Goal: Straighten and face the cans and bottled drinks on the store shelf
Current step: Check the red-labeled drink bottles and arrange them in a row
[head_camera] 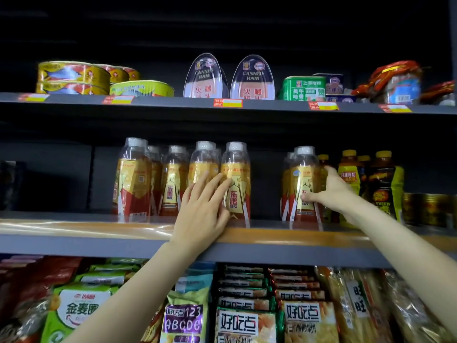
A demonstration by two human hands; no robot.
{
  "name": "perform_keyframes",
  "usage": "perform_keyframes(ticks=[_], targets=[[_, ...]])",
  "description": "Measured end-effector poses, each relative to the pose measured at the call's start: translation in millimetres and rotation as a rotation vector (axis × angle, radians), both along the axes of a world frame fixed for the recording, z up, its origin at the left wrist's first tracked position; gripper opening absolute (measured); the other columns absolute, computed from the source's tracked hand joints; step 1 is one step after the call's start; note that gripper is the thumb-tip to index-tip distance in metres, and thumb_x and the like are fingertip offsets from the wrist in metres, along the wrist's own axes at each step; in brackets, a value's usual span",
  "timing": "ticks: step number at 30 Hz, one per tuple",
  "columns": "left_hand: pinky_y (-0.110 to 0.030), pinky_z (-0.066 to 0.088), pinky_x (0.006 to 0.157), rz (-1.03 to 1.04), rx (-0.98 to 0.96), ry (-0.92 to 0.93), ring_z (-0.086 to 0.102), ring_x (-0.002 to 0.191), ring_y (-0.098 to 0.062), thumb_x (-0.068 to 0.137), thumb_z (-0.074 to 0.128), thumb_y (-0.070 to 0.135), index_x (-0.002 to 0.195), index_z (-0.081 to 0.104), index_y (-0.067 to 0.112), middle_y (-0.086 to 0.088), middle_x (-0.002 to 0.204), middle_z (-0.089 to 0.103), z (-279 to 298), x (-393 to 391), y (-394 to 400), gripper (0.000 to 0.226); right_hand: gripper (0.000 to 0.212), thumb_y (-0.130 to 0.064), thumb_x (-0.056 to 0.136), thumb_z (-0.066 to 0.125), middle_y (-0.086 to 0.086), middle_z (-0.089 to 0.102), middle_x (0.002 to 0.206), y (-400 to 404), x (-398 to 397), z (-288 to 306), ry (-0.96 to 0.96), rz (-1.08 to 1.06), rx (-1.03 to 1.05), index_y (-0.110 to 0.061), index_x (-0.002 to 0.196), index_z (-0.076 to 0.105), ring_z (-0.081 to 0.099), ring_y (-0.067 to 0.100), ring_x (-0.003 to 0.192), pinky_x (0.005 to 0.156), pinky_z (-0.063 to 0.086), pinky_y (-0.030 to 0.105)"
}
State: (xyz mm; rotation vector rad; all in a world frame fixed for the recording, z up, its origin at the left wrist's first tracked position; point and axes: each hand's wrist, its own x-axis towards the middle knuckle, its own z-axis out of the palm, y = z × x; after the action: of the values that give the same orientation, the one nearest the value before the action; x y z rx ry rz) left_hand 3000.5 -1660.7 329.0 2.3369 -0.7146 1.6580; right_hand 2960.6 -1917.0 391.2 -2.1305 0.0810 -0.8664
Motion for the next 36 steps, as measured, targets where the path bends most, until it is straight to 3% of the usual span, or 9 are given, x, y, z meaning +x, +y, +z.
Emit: perform_keyframes(ticks=[2,5,9,15,21,26,29,33,36], targets=[[-0.039,0.019,0.113,-0.031,-0.059,0.02,0.02,0.141,-0.019,0.087,0.027,0.036,0.14,0.039,0.02,0.0,0.148,0.035,2,-2,5,0.057,0.083,-0.021,0.078,0.076,0.014,0.037,0.143,13,-7,5,-0.204,-0.114,-0.143,-0.014,0.144,0.027,0.04,0.031,0.13,0.101,0.038,0.042],[-0.036,0.011,0.111,0.025,-0.065,0.034,0.017,0.142,-0.019,0.086,0.023,0.038,0.14,0.04,0.021,0.0,0.151,0.031,1,-3,24,0.059,0.064,-0.027,0.082,0.072,0.009,0.043,0.137,49,-13,7,-0.383,-0.007,-0.243,-0.015,0.135,0.04,0.043,0.024,0.126,0.1,0.038,0.035],[-0.04,0.015,0.111,0.097,0.001,0.053,0.022,0.141,-0.023,0.087,0.023,0.037,0.14,0.04,0.025,-0.002,0.149,0.034,-3,-1,51,0.057,0.084,-0.039,0.078,0.074,0.009,0.041,0.142,103,4,-8,-0.121,0.256,-0.238,-0.016,0.143,0.025,0.044,0.024,0.126,0.103,0.04,0.039],[-0.034,0.019,0.106,0.099,-0.013,0.01,0.043,0.13,-0.026,0.088,0.033,0.032,0.133,0.05,0.019,-0.006,0.136,0.052,-9,3,55,0.05,0.102,-0.056,0.074,0.07,0.01,0.044,0.141,132,31,-25,-0.041,0.068,-0.198,-0.017,0.147,0.01,0.048,0.03,0.124,0.098,0.045,0.044],[-0.039,0.024,0.107,0.064,-0.021,0.0,0.045,0.128,-0.027,0.087,0.031,0.031,0.132,0.052,0.018,-0.004,0.134,0.054,-9,6,56,0.051,0.093,-0.036,0.076,0.077,0.003,0.052,0.129,131,7,-34,-0.255,0.068,-0.127,-0.02,0.145,0.018,0.048,0.02,0.12,0.087,0.033,0.023],[-0.047,0.036,0.103,0.017,-0.027,0.028,0.047,0.126,-0.028,0.086,0.031,0.031,0.13,0.055,0.017,-0.006,0.132,0.056,-9,6,58,0.051,0.09,-0.024,0.071,0.082,-0.007,0.04,0.135,127,-23,-39,-0.513,0.042,-0.203,-0.02,0.142,0.027,0.03,-0.003,0.118,0.099,0.029,0.019],[-0.047,0.035,0.103,-0.024,-0.028,0.058,0.047,0.127,-0.027,0.086,0.031,0.032,0.129,0.055,0.017,-0.006,0.132,0.055,-6,5,59,0.052,0.092,-0.024,0.069,0.082,-0.016,0.038,0.124,127,-48,-29,-0.533,0.09,-0.116,-0.021,0.141,0.026,0.034,-0.004,0.115,0.09,0.028,0.004],[-0.034,0.024,0.109,-0.306,-0.128,0.097,0.033,0.132,-0.01,0.087,0.03,0.039,0.136,0.046,0.022,0.007,0.14,0.042,-4,-10,61,0.054,0.093,-0.033,0.065,0.083,-0.01,0.047,0.125,128,-69,-11,-0.495,0.2,0.129,-0.026,0.139,0.027,0.05,0.002,0.107,0.089,0.042,0.021],[-0.021,0.03,0.104,-0.748,-0.226,0.401,0.033,0.125,0.006,0.091,0.042,0.055,0.14,0.033,0.033,0.022,0.136,0.036,0,-47,53,0.055,0.092,-0.038,0.064,0.082,-0.004,0.054,0.124,134,-71,-7,-0.419,0.278,0.364,-0.024,0.139,0.029,0.057,0.009,0.105,0.089,0.049,0.032]])
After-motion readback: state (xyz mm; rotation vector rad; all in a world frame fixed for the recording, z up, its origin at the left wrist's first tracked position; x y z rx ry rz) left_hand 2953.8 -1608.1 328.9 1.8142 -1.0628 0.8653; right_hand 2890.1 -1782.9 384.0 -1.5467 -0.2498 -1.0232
